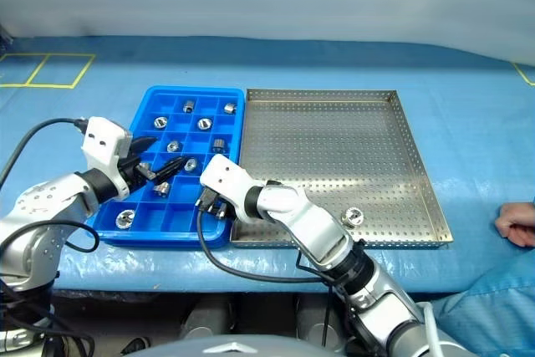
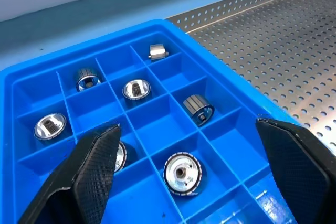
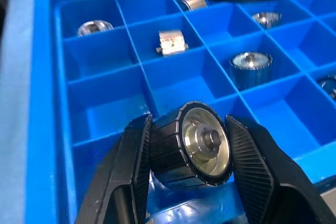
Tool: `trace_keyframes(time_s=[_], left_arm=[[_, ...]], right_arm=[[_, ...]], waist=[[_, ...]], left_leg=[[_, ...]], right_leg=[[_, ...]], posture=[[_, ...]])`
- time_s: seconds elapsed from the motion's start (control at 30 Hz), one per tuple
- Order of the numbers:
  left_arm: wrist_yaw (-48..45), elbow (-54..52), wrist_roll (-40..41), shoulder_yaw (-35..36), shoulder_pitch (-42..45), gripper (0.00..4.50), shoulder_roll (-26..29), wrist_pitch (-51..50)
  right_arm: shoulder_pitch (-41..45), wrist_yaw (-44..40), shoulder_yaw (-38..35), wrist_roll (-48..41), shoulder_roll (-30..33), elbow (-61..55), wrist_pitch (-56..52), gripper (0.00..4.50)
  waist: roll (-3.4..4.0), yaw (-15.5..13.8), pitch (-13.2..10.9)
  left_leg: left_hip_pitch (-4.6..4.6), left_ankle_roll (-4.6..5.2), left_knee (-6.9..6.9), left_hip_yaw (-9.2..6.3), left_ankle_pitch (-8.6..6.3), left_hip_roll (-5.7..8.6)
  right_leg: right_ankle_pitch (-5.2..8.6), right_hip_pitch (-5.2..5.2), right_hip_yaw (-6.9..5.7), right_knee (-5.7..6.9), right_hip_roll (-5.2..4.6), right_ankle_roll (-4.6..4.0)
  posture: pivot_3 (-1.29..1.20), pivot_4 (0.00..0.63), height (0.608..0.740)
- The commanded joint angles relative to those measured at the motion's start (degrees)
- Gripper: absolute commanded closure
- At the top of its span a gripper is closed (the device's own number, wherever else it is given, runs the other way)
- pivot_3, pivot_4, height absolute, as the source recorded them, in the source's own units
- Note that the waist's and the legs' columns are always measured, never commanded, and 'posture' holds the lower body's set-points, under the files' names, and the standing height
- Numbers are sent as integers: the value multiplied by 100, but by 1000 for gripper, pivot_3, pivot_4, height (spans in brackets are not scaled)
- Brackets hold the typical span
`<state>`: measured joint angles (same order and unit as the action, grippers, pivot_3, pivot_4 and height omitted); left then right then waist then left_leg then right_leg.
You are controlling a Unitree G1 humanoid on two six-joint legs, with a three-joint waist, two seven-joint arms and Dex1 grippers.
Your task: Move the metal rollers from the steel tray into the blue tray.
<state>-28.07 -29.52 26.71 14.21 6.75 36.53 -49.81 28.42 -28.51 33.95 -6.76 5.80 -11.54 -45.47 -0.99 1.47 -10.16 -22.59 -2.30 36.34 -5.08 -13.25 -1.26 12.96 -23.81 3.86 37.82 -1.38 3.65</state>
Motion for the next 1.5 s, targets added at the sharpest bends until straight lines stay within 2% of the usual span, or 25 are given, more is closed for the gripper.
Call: trace_keyframes(time_s=[0.03,0.27,0.57,0.73,0.8,0.97,1.3,1.5], left_arm=[[92,-334,46,236,-85,0,92,-43],[227,-487,91,269,-296,0,69,-116],[282,-447,73,98,-279,0,78,-67],[304,-354,37,-9,-191,0,63,-24],[321,-287,26,-94,-110,0,27,-4],[325,-219,40,-429,61,0,-153,48],[205,-61,64,-1380,438,0,-687,140],[-15,201,41,-1809,739,0,-831,224]], right_arm=[[72,60,282,168,-278,276,246,2669],[84,-73,493,187,-474,-30,109,2669],[-1,-195,602,207,-406,142,73,2669],[-44,-162,528,252,-401,155,179,981],[-116,-57,288,186,-506,-6,285,358],[-276,292,-681,-53,-580,-684,69,358],[-1122,985,-2250,290,835,-2190,-983,358],[-1778,1301,-2836,488,1449,-2600,-1500,358]], waist=[[-2,-22,1],[-4,-87,3],[-5,-103,3],[-5,-101,3],[-5,-101,3],[-5,-92,3],[-13,-53,8],[-11,95,8]], left_leg=[[1,-1,-6,-1,1,0],[3,-4,-19,-3,2,0],[4,-12,-19,-7,7,0],[4,-12,-19,-7,7,0],[3,-12,-21,-7,7,0],[1,-12,-25,-7,7,0],[-1,-13,-20,-8,7,7],[2,-12,-21,-4,7,4]], right_leg=[[0,0,-2,0,0,-4],[3,-3,-4,-3,0,-10],[13,-1,-8,-1,0,4],[11,-1,-8,-3,-1,2],[11,-2,-8,-3,-1,1],[9,-4,-8,-3,-1,-3],[8,-1,-7,-5,-7,0],[15,-2,-2,-2,-2,7]], posture=[[146,150,740],[173,150,740],[171,150,740],[160,150,740],[149,150,740],[117,150,740],[23,150,740],[-31,150,740]])
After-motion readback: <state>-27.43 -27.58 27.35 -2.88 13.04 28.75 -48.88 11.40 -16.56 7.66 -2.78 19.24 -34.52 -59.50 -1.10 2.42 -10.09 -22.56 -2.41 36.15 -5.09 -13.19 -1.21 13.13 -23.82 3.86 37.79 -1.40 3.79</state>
